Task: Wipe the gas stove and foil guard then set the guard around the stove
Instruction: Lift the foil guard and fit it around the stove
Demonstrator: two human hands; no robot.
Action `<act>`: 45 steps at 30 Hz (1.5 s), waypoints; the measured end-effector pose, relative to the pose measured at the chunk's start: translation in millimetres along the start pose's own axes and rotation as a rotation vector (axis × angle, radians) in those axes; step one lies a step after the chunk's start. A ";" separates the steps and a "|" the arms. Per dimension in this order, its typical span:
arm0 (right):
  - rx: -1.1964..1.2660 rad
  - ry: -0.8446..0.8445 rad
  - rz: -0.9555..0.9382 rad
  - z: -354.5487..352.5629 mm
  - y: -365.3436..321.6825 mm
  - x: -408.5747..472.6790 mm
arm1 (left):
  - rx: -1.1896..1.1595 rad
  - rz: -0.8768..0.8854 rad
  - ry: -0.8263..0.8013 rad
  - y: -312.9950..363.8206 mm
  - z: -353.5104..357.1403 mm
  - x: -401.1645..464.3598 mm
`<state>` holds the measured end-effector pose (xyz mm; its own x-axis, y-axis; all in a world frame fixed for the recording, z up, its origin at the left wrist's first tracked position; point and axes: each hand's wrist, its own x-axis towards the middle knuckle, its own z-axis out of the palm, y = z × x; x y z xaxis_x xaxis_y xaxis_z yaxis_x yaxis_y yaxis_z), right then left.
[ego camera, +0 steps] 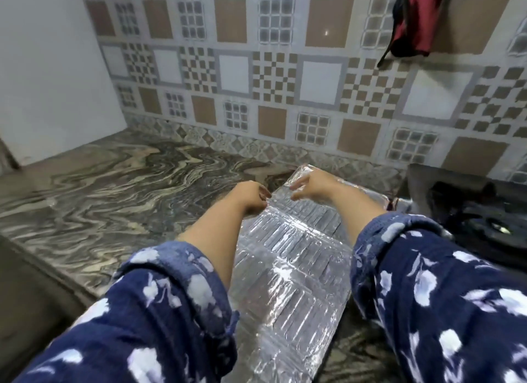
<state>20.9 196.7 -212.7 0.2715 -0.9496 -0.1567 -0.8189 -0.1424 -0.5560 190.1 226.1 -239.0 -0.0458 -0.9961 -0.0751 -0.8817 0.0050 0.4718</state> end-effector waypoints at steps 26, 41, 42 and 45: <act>-0.438 -0.161 -0.405 176.1 -7.1 117.3 | -0.025 -0.553 0.194 -157.3 87.6 -92.2; -0.147 -0.144 -0.581 146.6 -72.0 113.2 | -0.142 -0.541 0.386 -171.9 26.9 -105.5; -0.135 -0.150 -0.591 141.5 -77.3 113.0 | -0.114 -0.541 0.405 -174.9 14.2 -107.8; -0.189 -0.142 -0.583 128.0 -88.1 113.6 | -0.047 -0.534 0.450 -175.9 -21.3 -116.4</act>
<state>188.6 137.1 -286.0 0.7542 -0.6565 0.0148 -0.5876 -0.6848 -0.4310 360.5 339.3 -294.6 0.5961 -0.8007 0.0595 -0.7077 -0.4889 0.5101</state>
